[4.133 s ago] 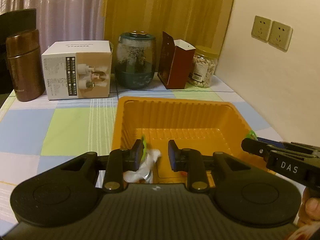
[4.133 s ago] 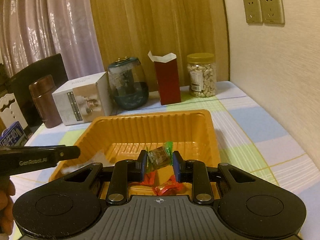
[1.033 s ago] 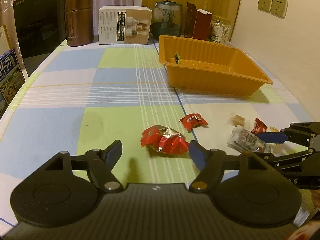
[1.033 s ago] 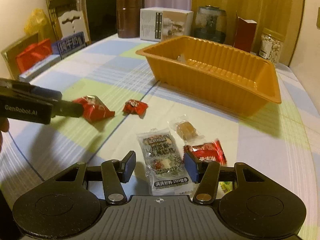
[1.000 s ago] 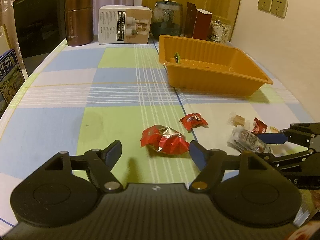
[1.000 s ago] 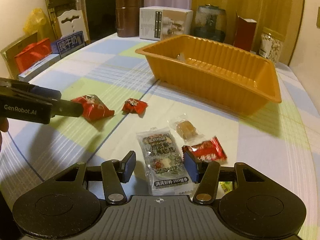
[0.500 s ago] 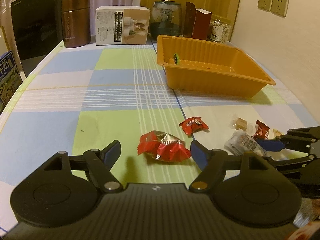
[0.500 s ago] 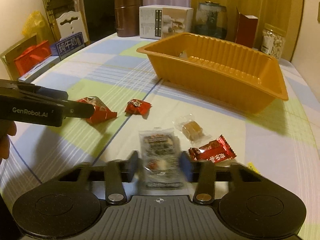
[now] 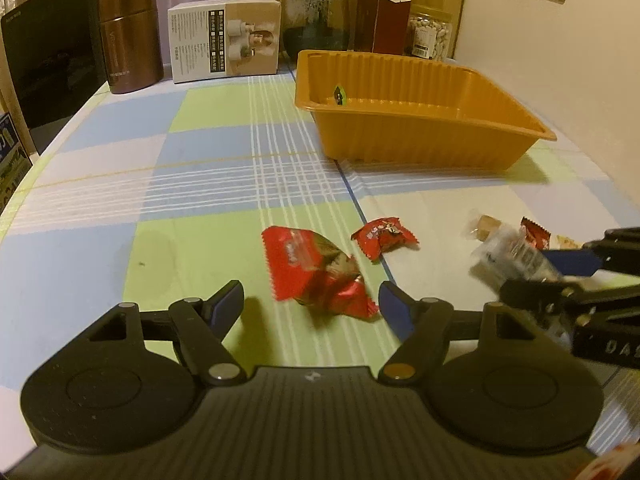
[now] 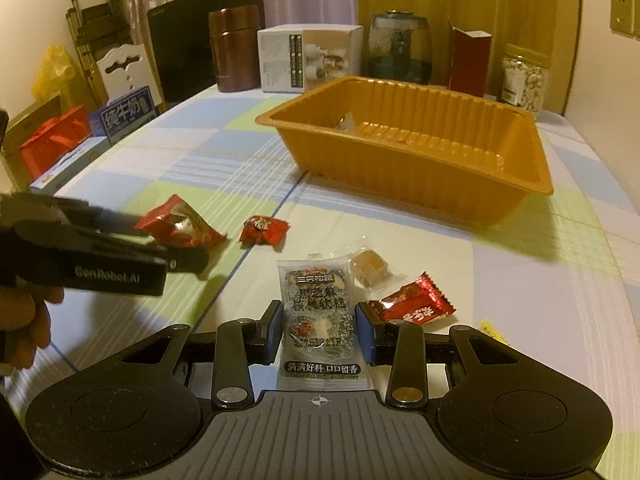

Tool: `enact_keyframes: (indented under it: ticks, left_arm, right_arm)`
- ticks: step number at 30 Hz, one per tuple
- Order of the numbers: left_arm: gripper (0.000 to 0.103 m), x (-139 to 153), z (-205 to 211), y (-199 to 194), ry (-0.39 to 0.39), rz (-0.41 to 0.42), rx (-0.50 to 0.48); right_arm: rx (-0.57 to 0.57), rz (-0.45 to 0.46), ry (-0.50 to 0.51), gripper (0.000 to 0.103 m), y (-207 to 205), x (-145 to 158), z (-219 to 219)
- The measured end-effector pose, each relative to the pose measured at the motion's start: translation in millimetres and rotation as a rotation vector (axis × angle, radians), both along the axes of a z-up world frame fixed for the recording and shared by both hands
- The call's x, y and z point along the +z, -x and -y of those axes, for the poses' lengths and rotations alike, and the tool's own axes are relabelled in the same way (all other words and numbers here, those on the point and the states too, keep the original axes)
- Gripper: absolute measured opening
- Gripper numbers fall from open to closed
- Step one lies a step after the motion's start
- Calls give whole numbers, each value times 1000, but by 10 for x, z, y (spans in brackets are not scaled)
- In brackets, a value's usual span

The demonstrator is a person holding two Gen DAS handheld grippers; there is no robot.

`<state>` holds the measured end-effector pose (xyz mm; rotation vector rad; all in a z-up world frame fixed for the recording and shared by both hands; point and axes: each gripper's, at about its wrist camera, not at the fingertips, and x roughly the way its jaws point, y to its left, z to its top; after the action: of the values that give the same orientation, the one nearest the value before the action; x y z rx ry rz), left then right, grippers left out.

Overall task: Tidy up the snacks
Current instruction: 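Grasp the red foil candy with the left tool while the right tool grasps a clear packet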

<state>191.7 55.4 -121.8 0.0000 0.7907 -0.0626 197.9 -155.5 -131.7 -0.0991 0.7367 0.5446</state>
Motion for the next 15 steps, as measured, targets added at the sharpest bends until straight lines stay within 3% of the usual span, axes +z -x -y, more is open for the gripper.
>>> enact_keyframes:
  ticks: [9,15]
  left_arm:
    - [70,45,-16,-5,16,44,25]
    - [70,51,17,-73,-22,71,26]
  right_arm:
    - [-26,12,-27,39,-1,59,60]
    - [-30,13,-28,39,8,68,64]
